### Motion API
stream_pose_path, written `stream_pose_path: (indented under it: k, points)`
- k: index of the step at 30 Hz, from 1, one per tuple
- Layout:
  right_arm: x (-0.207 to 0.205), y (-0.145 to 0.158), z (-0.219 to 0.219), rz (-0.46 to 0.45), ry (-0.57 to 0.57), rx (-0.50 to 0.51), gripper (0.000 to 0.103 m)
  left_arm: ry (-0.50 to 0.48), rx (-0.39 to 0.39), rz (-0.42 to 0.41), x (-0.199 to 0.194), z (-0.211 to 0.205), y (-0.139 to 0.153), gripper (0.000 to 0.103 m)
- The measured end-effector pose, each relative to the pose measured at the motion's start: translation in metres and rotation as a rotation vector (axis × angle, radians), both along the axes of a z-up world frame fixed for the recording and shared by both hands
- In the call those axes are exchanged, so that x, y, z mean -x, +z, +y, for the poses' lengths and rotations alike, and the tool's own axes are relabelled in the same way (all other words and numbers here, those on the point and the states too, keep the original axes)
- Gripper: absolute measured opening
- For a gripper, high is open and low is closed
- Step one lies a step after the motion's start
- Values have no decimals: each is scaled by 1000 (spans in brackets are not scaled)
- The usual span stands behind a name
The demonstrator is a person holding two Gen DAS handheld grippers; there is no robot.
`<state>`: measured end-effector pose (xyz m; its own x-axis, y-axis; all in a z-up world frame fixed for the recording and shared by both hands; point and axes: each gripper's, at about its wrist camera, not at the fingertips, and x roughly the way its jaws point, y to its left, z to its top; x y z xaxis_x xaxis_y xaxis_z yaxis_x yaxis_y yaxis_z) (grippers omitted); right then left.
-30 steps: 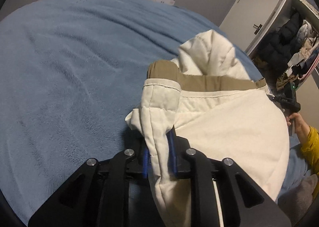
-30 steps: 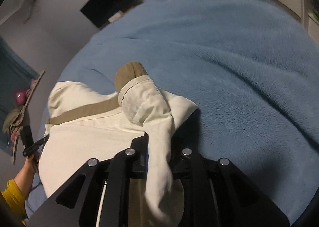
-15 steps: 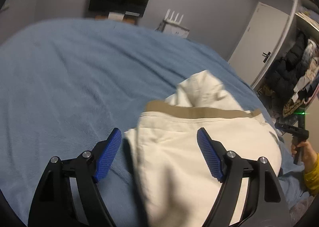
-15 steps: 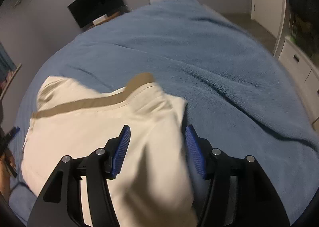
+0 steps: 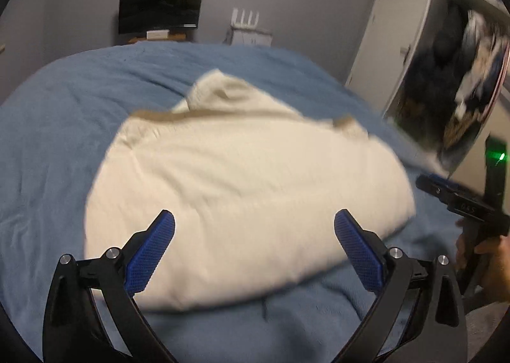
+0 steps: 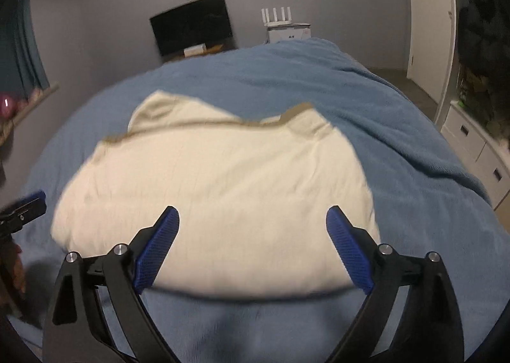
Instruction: Fold large clothes
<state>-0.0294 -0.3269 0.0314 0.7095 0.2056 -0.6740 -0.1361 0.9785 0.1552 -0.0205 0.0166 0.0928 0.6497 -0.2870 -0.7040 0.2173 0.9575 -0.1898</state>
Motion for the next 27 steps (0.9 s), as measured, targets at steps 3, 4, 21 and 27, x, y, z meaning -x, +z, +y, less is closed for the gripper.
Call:
stream_pose_path:
  k: [3,4,21,27]
  points:
    - [22,-12,15,12,29,51,90,18,-96,49,21,-28,-19,96]
    - [29,-16,17,12,24,69,90,28,-146,49,29,-36,-24,96]
    - [43,-67,32,33,0,201,95,215,-215,108,33,-16,-64,96]
    - [38,-73,28,60,-15,189,95,209,-224,92,36,-17,-60,96]
